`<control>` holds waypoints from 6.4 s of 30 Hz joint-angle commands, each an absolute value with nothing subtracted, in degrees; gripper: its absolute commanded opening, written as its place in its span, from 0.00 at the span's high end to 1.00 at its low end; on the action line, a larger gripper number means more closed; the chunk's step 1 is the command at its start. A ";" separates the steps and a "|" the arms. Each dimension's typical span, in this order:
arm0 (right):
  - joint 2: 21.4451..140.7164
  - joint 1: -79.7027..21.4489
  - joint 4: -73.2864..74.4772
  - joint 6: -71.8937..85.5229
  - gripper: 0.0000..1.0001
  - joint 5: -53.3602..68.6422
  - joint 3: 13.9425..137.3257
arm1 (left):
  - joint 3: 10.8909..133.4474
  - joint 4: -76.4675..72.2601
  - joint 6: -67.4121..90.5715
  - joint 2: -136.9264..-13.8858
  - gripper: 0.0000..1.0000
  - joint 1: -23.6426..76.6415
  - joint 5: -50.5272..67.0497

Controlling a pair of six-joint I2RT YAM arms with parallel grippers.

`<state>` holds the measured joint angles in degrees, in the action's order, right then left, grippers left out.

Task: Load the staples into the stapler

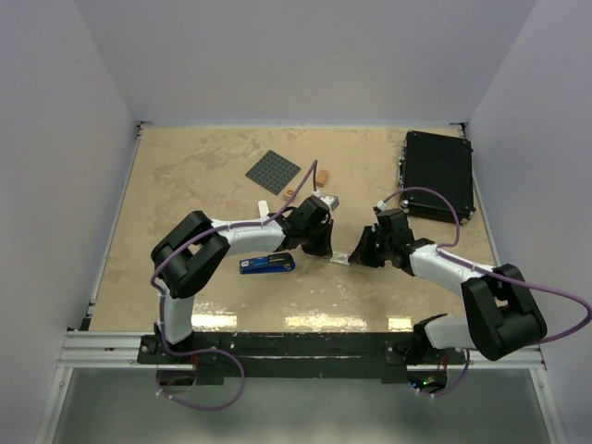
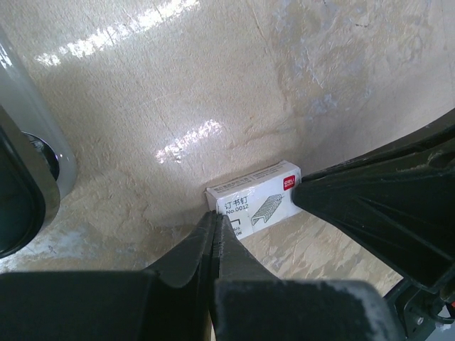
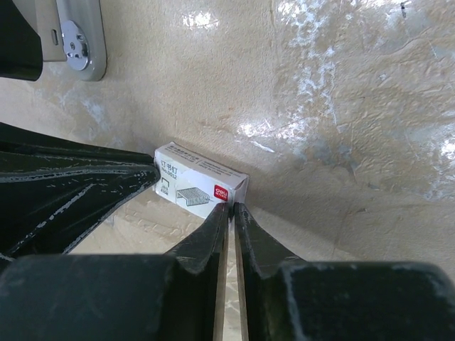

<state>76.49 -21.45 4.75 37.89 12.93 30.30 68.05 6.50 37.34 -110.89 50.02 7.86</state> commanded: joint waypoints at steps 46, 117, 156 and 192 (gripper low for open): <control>72.51 -21.45 -5.80 44.56 0.72 12.31 23.29 | 66.53 6.33 40.60 -108.28 1.00 50.62 5.10; 72.33 -19.95 -2.91 42.19 1.00 14.24 24.52 | 65.04 10.63 39.99 -103.89 1.00 49.40 -2.37; 74.36 -19.95 -3.69 40.34 1.00 15.21 25.75 | 71.72 12.92 39.29 -111.09 0.73 50.98 5.80; 71.37 -19.95 4.48 38.06 1.00 10.20 28.92 | 75.49 17.32 38.85 -109.24 0.66 51.41 1.67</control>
